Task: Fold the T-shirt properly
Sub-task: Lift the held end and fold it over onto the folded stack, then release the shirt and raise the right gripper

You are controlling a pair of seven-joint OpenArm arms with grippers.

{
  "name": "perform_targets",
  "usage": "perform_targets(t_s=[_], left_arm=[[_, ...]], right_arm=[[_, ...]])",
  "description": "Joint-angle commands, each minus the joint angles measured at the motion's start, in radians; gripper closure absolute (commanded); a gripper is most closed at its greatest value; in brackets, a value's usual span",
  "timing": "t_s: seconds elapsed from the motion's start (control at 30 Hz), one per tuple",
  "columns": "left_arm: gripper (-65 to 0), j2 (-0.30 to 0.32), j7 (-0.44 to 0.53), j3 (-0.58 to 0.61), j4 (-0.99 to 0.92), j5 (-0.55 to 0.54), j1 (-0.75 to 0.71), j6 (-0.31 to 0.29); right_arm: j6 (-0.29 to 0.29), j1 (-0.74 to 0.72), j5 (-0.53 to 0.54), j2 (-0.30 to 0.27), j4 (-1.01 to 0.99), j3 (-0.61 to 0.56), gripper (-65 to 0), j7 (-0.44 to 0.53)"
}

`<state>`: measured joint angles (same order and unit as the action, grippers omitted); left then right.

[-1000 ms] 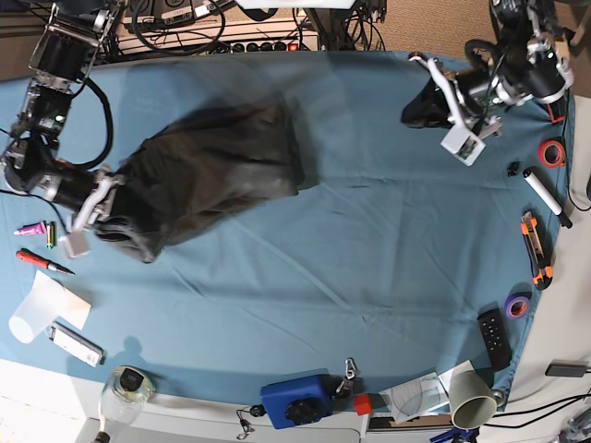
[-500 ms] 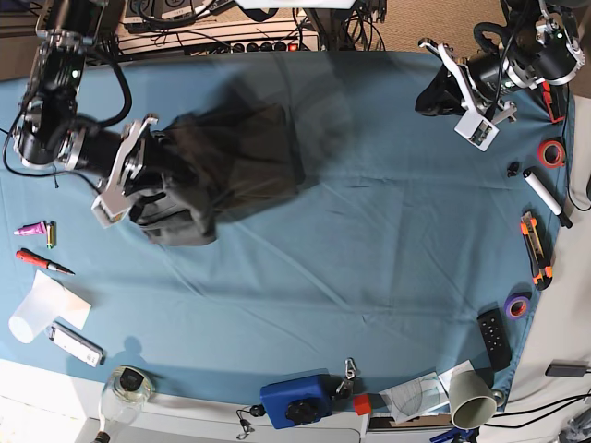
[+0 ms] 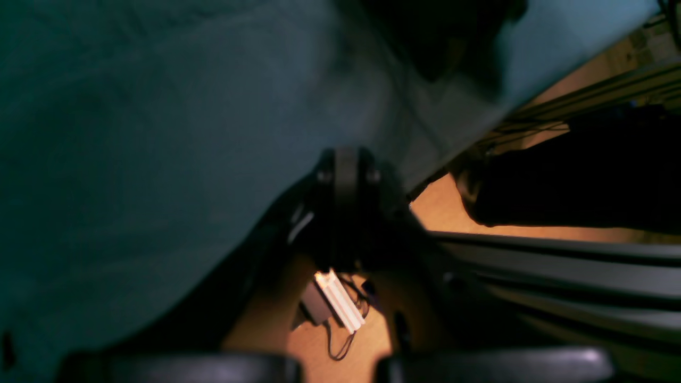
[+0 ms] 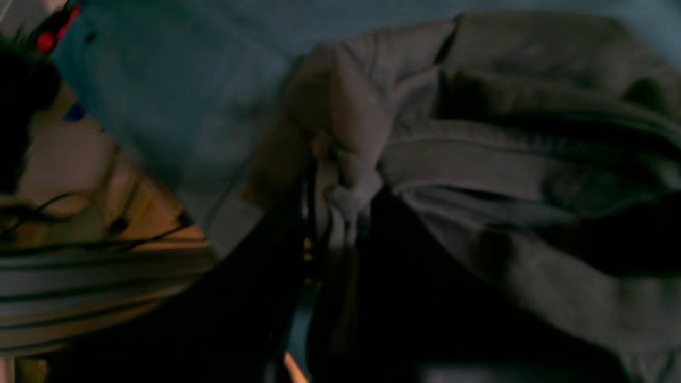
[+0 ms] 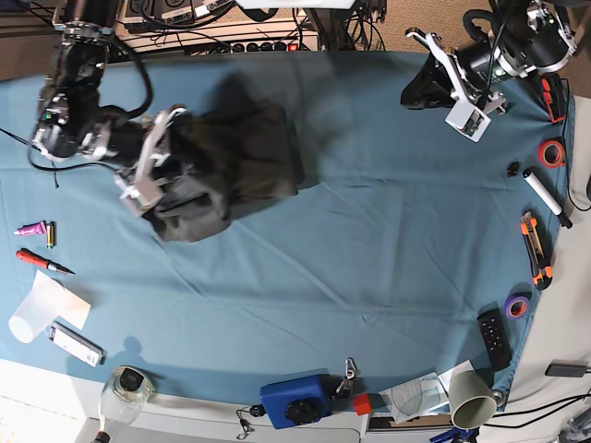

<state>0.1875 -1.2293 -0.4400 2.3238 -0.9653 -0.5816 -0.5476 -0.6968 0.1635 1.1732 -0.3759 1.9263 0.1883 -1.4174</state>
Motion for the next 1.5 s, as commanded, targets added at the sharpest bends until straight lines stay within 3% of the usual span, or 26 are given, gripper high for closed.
perform_targets(t_s=[0.0,0.13,0.23,0.37,0.47,0.57,0.63,0.77,1.07,1.23,1.47], left_arm=[[0.0,0.004,0.002,-0.003,0.027,-0.039,-0.008,-0.004],[0.0,0.003,-0.009,-0.003,0.032,-0.069,-0.047,-0.008],[0.0,0.003,-0.01,-0.007,0.032,-0.117,-0.079,-0.068],[0.0,-0.011,-0.021,-0.008,0.032,-0.151,-0.086,-0.075],[0.0,-0.01,-0.021,-0.008,0.032,-0.159,-0.086,-0.075],[0.0,-0.01,-0.021,-0.008,0.032,-0.162,-0.087,-0.075],[0.0,-0.01,-0.021,-0.008,0.032,-0.174,-0.086,-0.076],[0.0,-0.01,-0.02,-0.008,0.032,-0.174,-0.087,-0.079],[0.0,-0.01,-0.019,-0.008,0.032,-0.173,-0.12,-0.082],[0.0,-0.01,-0.019,-0.008,0.032,-0.173,-0.122,-0.083],[0.0,-0.01,-0.015,-0.008,0.032,-0.173,-0.126,-0.083]], right_arm=[[-0.001,-0.016,0.002,-0.003,0.015,-0.018,0.0,0.021],[-0.001,-0.017,-0.119,0.035,0.015,-0.091,0.0,0.021],[-0.001,-0.017,-0.181,0.072,0.015,-0.122,0.0,0.021],[-0.001,-0.017,-0.198,0.116,0.015,-0.123,0.0,0.021],[-0.001,-0.017,-0.198,0.136,0.015,-0.123,-0.6,0.021],[-0.001,-0.017,-0.196,0.15,0.016,-0.123,-11.9,0.03],[-0.001,-0.02,-0.167,0.157,0.018,-0.123,-15.0,0.056],[-0.001,-0.065,-0.054,0.192,0.018,-0.123,-15.0,0.064],[-0.001,-0.173,-0.008,0.299,0.018,-0.119,-15.0,0.064],[-0.001,-0.22,-0.041,0.355,0.018,0.002,-15.0,0.076],[-0.001,-0.22,-0.039,0.34,0.018,0.299,-15.0,0.042]])
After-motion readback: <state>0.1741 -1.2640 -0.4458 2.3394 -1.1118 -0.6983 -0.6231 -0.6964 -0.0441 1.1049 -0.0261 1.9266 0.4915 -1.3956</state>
